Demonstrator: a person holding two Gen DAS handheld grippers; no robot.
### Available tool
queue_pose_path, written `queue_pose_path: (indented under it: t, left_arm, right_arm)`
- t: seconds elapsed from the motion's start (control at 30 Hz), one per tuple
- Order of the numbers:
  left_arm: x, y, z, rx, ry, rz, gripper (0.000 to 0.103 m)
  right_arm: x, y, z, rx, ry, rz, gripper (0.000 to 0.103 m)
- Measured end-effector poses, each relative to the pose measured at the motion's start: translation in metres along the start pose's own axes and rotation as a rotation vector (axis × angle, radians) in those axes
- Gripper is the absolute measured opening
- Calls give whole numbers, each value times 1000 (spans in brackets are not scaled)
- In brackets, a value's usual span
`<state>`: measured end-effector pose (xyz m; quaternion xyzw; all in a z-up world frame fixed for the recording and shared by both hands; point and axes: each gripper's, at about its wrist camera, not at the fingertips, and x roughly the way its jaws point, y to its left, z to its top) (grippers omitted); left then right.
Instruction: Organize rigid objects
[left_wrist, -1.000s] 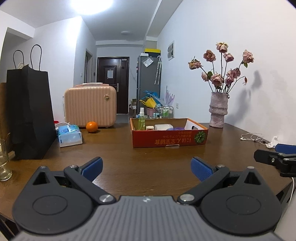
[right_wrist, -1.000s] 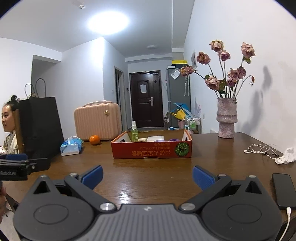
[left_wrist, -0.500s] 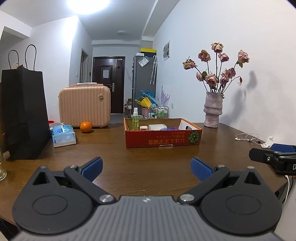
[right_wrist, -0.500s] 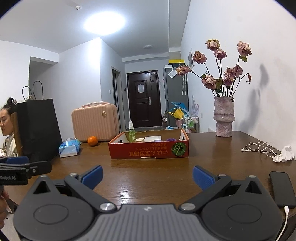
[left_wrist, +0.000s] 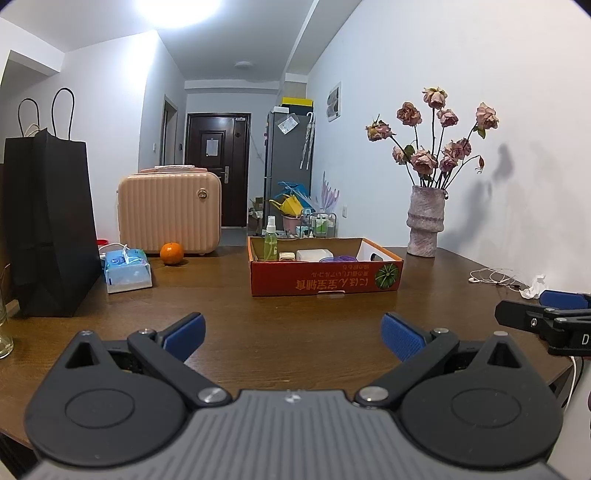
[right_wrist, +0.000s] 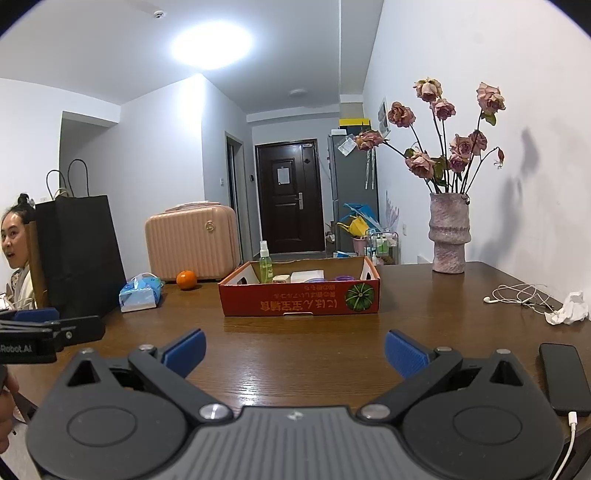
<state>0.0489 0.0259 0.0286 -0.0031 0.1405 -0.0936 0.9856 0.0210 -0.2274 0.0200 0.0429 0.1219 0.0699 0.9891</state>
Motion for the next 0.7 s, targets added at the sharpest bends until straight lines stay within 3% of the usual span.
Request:
queue_pose_path:
  t: [0.7]
  left_arm:
    - [-1, -3, 0, 3, -21, 8, 103]
  right_arm:
    - [3, 0, -1, -2, 8, 2, 103]
